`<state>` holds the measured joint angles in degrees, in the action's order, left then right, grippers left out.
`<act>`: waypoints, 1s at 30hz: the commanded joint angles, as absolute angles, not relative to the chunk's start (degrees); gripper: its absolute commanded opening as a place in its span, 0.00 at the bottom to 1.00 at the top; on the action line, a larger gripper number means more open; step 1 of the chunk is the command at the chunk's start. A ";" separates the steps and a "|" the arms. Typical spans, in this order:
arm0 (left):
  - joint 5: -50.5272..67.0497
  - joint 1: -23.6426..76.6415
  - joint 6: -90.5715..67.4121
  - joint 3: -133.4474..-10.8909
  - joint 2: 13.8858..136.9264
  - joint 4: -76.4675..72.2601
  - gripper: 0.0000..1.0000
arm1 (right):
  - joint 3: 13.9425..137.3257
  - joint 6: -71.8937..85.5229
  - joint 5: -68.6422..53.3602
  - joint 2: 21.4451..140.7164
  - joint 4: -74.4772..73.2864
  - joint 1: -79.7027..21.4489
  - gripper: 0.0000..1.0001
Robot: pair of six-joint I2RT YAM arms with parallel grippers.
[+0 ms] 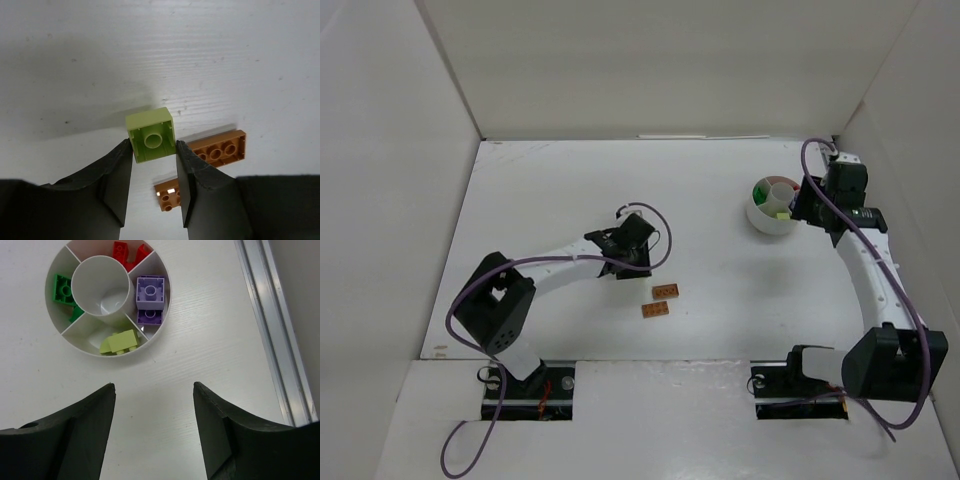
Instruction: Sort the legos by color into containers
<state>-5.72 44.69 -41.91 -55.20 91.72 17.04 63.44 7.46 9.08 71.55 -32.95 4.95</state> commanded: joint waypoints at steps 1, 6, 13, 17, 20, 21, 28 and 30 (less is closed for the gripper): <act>-4.40 45.18 -36.84 -60.28 90.18 15.12 0.23 | 63.02 7.12 8.44 67.51 -30.94 5.01 0.69; 2.54 45.70 -26.82 -72.57 95.35 7.65 0.23 | 62.49 7.12 6.59 60.66 -33.48 5.01 0.77; 12.12 47.55 -19.87 -101.48 112.55 8.35 0.21 | 63.72 6.24 4.22 52.58 -35.07 5.01 1.00; 16.16 49.39 -19.25 -115.11 121.61 9.49 0.21 | 64.95 6.24 4.13 47.57 -35.60 5.01 1.00; 18.72 49.92 -20.12 -122.07 126.98 7.13 0.21 | 64.43 6.94 6.06 43.35 -34.38 5.01 1.00; 18.72 49.92 -21.69 -123.12 127.96 5.90 0.23 | 63.90 7.47 7.11 42.29 -33.84 5.01 1.00; 17.41 51.06 -24.78 -129.37 134.64 -1.23 0.28 | 61.52 8.61 7.73 37.09 -32.26 5.01 1.00; 16.45 51.06 -26.18 -132.08 136.66 -1.76 0.25 | 61.52 8.61 7.73 37.09 -32.26 5.01 1.00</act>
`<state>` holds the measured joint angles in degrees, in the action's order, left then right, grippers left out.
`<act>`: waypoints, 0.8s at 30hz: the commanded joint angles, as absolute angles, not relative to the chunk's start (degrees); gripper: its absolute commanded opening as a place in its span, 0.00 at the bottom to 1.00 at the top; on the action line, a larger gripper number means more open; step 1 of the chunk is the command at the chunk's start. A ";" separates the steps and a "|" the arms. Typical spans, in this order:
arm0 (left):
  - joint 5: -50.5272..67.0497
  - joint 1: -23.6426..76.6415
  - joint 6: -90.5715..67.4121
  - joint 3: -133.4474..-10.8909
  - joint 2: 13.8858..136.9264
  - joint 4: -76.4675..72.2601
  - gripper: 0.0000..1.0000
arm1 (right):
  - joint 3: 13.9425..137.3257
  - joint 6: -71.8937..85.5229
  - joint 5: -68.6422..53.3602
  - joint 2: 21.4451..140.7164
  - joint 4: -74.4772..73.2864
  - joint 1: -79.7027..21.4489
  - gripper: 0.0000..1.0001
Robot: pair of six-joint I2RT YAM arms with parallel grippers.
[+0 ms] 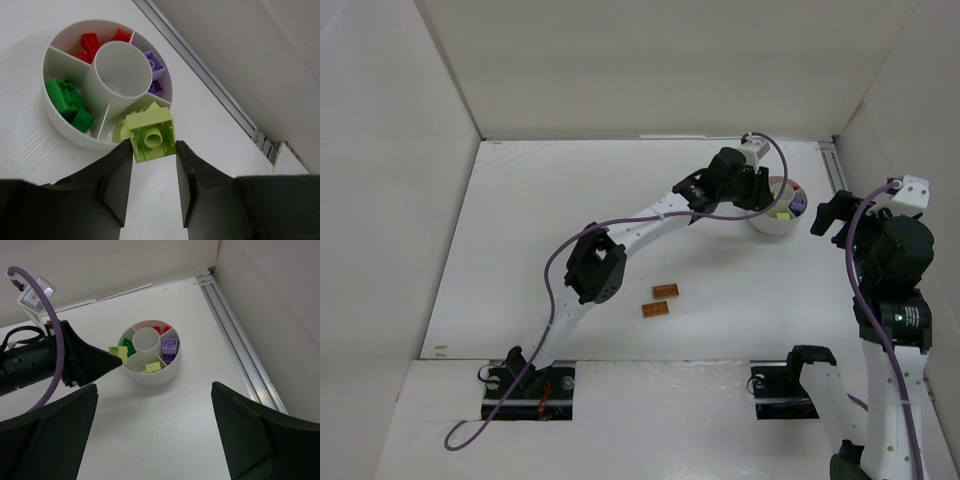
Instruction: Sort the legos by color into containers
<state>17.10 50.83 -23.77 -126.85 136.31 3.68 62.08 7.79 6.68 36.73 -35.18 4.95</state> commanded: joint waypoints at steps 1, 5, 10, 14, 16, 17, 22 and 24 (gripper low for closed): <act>15.74 51.59 -26.71 -132.80 138.58 -1.76 0.25 | 61.52 8.61 7.73 37.09 -32.26 5.01 1.00; 14.16 51.59 -29.79 -134.03 141.24 -5.88 0.25 | 60.47 8.61 6.68 37.09 -31.73 5.01 1.00; 8.44 52.12 -29.09 -135.18 142.65 -4.75 0.25 | 59.85 8.00 6.15 37.09 -31.73 5.01 1.00; 4.57 53.26 -26.64 -134.65 142.65 -4.13 0.36 | 59.24 8.00 6.15 37.09 -31.12 5.01 1.00; 4.57 53.26 -26.63 -134.65 143.26 -4.13 0.42 | 59.24 7.48 6.15 37.62 -31.11 5.01 1.00; 4.57 53.78 -26.63 -134.65 143.26 -3.61 0.44 | 59.24 7.47 6.15 37.62 -31.11 5.01 1.00; 3.78 54.32 -25.93 -134.65 143.26 -3.60 0.47 | 59.24 7.47 6.76 38.14 -31.11 5.01 1.00; 3.78 54.32 -25.93 -134.04 143.26 -3.60 0.47 | 59.24 7.47 7.29 38.14 -31.11 5.01 1.00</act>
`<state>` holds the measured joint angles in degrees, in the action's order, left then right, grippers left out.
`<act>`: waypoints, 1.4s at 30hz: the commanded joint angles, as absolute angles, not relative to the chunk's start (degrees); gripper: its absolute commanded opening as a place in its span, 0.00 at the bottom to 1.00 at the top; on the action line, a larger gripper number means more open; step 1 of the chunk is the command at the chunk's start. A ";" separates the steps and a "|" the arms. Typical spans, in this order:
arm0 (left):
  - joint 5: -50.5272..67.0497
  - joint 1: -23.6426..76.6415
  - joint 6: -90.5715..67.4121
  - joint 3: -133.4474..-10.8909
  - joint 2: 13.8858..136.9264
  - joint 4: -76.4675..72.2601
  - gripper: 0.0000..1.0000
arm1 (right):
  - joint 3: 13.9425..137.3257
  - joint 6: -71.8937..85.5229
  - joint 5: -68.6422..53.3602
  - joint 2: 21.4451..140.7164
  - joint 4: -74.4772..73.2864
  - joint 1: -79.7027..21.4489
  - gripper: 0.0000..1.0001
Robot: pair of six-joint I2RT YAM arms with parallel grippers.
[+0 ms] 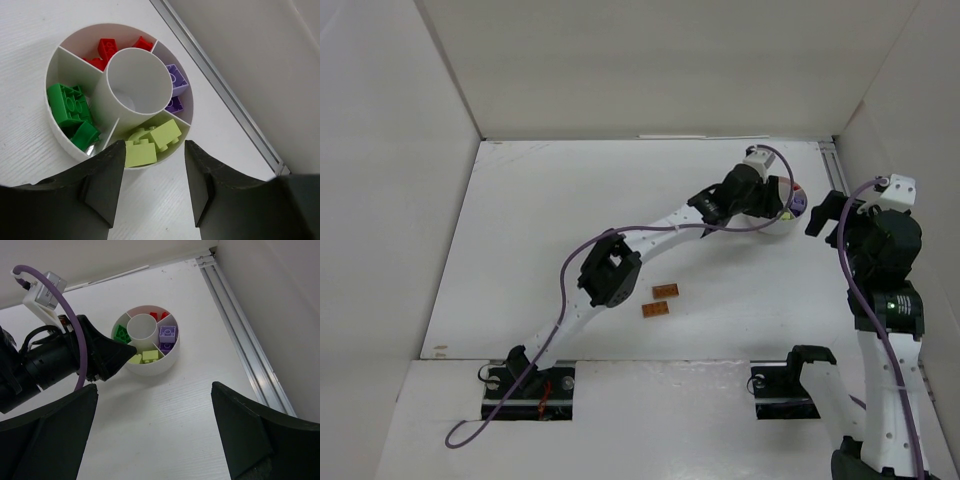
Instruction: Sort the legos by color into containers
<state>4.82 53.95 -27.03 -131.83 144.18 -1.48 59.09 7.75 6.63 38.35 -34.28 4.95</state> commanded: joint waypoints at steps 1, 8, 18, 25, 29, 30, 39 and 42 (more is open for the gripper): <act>3.78 54.32 -25.41 -134.03 143.26 -3.60 0.47 | 59.24 7.47 7.29 38.14 -31.11 5.01 1.00; 2.03 54.32 -22.95 -128.77 134.68 -5.44 0.79 | 59.24 5.72 5.71 39.28 -31.11 5.01 1.00; 4.30 44.75 -27.32 -102.22 110.07 -8.96 1.00 | 63.09 -2.70 -0.26 45.68 -31.90 -1.48 1.00; -7.63 39.11 -32.50 -68.34 82.03 -0.64 1.00 | 65.21 -6.59 5.08 56.85 -35.60 -27.18 1.00; -10.81 39.11 -35.41 -55.66 65.27 7.72 1.00 | 63.20 -12.54 5.37 67.29 -32.44 -43.74 1.00; -10.20 39.11 -37.51 -53.63 62.34 9.47 1.00 | 63.19 -13.35 5.36 69.50 -32.43 -46.03 1.00; -14.50 39.11 -49.03 -38.68 33.77 26.97 1.00 | 67.33 -17.14 10.98 89.55 -36.47 -56.51 0.94; -15.29 39.11 -50.36 -37.88 28.84 28.29 1.00 | 67.24 -17.83 11.95 94.03 -37.35 -56.51 0.90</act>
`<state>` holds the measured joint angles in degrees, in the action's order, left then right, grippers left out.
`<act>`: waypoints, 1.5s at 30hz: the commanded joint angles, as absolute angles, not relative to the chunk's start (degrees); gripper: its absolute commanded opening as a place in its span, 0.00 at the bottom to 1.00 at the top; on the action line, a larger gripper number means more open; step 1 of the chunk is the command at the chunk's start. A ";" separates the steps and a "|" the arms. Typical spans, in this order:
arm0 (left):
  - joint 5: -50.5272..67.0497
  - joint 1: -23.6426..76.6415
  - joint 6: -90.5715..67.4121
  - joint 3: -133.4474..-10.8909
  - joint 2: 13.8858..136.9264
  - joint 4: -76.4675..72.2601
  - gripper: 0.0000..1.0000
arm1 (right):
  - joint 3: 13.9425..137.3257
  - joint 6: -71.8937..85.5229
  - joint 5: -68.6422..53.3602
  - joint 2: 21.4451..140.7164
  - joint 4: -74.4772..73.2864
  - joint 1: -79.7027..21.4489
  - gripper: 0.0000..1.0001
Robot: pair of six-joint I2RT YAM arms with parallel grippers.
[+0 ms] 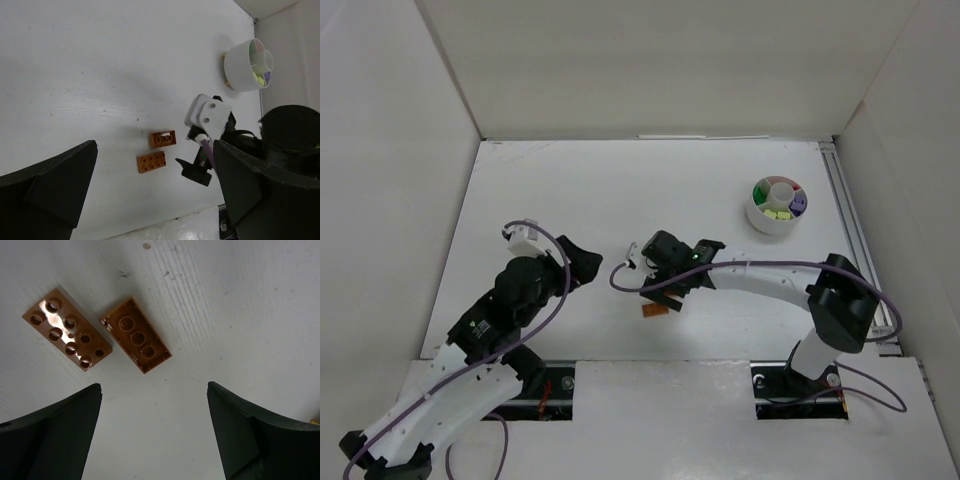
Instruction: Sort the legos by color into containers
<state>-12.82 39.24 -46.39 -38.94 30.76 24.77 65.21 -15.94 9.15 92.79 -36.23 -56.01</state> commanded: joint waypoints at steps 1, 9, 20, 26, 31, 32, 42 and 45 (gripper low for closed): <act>-15.90 39.11 -50.36 -37.88 28.31 29.00 1.00 | 67.93 -18.45 11.95 95.87 -37.35 -56.51 0.90; -17.84 39.11 -49.22 -41.48 30.41 31.99 1.00 | 68.47 -21.45 16.70 103.18 -35.43 -57.04 0.89; -18.36 39.11 -48.16 -41.48 33.66 30.85 1.00 | 69.61 -28.65 7.32 105.11 -28.92 -57.04 0.85; -18.98 39.11 -49.39 -41.48 33.66 30.85 1.00 | 69.26 -30.41 2.29 106.61 -29.10 -57.04 0.61; -18.98 39.11 -49.39 -40.43 33.13 30.23 1.00 | 67.32 -29.79 -0.26 105.91 -27.07 -56.51 0.60; -18.98 39.11 -49.39 -40.43 33.66 30.23 1.00 | 67.32 -29.79 -0.26 105.91 -27.07 -55.99 0.58; -18.98 39.11 -49.39 -40.43 34.10 30.76 1.00 | 66.62 -27.33 -0.97 103.63 -23.83 -52.92 0.31; -18.98 39.11 -49.39 -40.43 33.57 30.76 1.00 | 65.30 -25.58 0.35 99.86 -21.19 -51.25 0.26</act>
